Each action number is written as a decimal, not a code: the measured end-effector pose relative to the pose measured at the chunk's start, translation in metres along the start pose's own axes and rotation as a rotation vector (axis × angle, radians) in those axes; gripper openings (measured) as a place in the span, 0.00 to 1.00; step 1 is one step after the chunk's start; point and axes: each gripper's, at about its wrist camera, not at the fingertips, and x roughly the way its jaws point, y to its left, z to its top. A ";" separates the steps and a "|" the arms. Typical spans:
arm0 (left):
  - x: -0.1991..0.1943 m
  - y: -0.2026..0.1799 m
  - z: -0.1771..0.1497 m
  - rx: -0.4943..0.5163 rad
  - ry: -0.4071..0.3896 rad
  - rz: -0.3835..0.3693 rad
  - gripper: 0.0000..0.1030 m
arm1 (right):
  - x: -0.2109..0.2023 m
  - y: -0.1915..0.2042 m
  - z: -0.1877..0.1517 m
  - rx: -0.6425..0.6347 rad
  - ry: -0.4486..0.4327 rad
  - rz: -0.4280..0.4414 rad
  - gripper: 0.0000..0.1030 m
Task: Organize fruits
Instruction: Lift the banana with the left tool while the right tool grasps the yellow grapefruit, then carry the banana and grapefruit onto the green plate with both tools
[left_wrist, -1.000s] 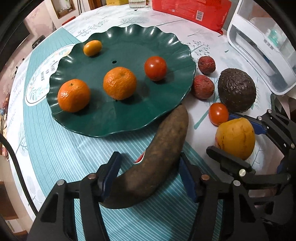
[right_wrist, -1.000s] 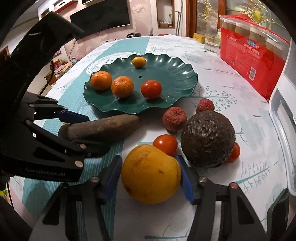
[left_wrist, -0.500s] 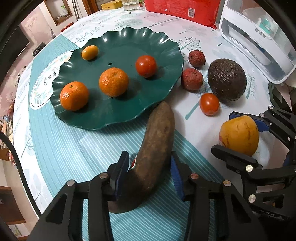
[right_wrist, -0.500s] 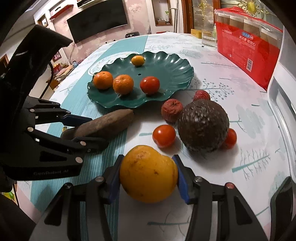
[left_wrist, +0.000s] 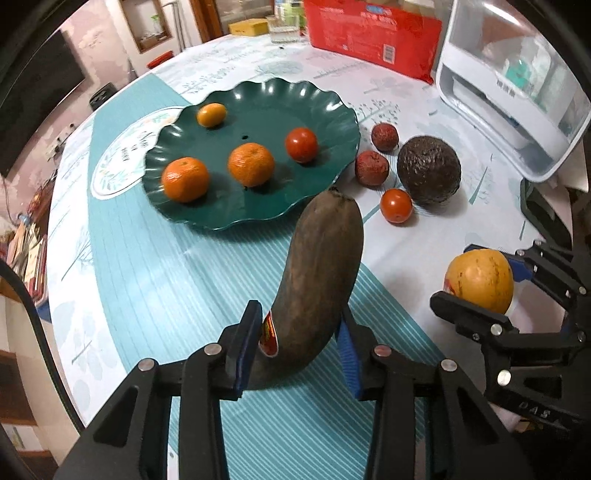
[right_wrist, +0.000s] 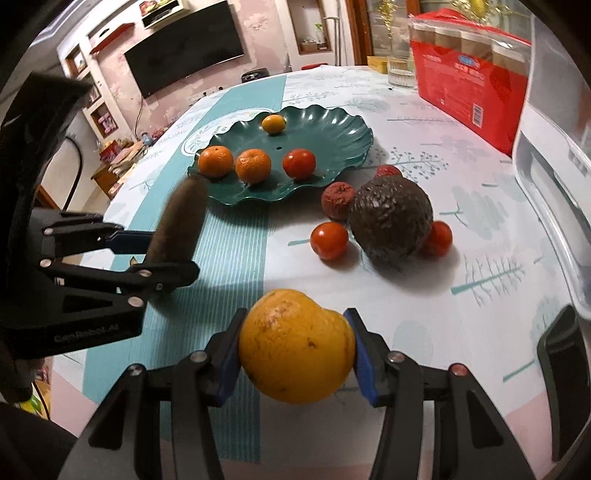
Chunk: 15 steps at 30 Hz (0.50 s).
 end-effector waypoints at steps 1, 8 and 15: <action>-0.003 0.002 -0.002 -0.012 -0.007 0.000 0.36 | -0.002 -0.001 -0.001 0.013 -0.001 0.000 0.50; -0.028 0.029 -0.014 -0.151 -0.062 -0.016 0.32 | -0.023 -0.002 -0.002 0.051 -0.038 -0.008 0.50; -0.053 0.048 -0.021 -0.236 -0.128 -0.028 0.31 | -0.039 0.007 0.010 0.015 -0.082 -0.012 0.50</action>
